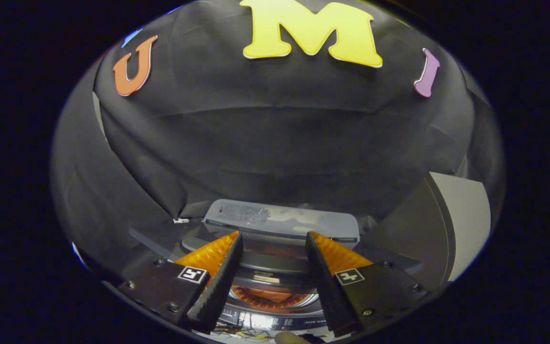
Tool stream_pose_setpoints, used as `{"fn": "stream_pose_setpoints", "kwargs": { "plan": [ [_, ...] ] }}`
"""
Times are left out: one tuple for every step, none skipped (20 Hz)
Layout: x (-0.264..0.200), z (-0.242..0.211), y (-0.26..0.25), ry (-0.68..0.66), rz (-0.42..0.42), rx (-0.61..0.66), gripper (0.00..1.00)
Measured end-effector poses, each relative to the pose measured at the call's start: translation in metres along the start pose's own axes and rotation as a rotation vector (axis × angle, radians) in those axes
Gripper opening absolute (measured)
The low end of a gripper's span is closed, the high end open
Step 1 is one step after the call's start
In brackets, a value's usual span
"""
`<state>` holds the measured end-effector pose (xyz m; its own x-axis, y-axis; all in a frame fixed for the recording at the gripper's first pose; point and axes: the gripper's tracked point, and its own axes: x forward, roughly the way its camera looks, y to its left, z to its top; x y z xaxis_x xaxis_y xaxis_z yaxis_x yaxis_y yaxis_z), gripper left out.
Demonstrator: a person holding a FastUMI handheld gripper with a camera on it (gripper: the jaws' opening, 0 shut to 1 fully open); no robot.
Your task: Put the clothes into the washing machine and then close the washing machine lid.
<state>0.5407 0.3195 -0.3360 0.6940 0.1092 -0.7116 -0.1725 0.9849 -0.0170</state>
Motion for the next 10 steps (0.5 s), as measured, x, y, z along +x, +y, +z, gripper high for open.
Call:
{"fn": "stream_pose_setpoints", "kwargs": {
  "plan": [
    [0.000, -0.001, 0.001, 0.007, 0.004, -0.006, 0.83],
    [0.001, -0.003, 0.001, 0.016, 0.007, -0.016, 0.83],
    [0.004, -0.004, 0.000, 0.028, 0.011, -0.023, 0.83],
    [0.008, -0.007, 0.001, 0.039, 0.015, -0.026, 0.83],
    [0.010, -0.011, 0.002, 0.053, 0.016, -0.030, 0.83],
    [0.013, -0.013, 0.003, 0.066, 0.019, -0.035, 0.83],
    [0.015, -0.015, 0.002, 0.082, 0.022, -0.040, 0.83],
    [0.022, -0.017, 0.002, 0.095, 0.028, -0.039, 0.82],
    [0.021, -0.017, 0.003, 0.108, 0.032, -0.035, 0.83],
    [0.024, -0.019, 0.004, 0.115, 0.037, -0.032, 0.83]
  ]
}}
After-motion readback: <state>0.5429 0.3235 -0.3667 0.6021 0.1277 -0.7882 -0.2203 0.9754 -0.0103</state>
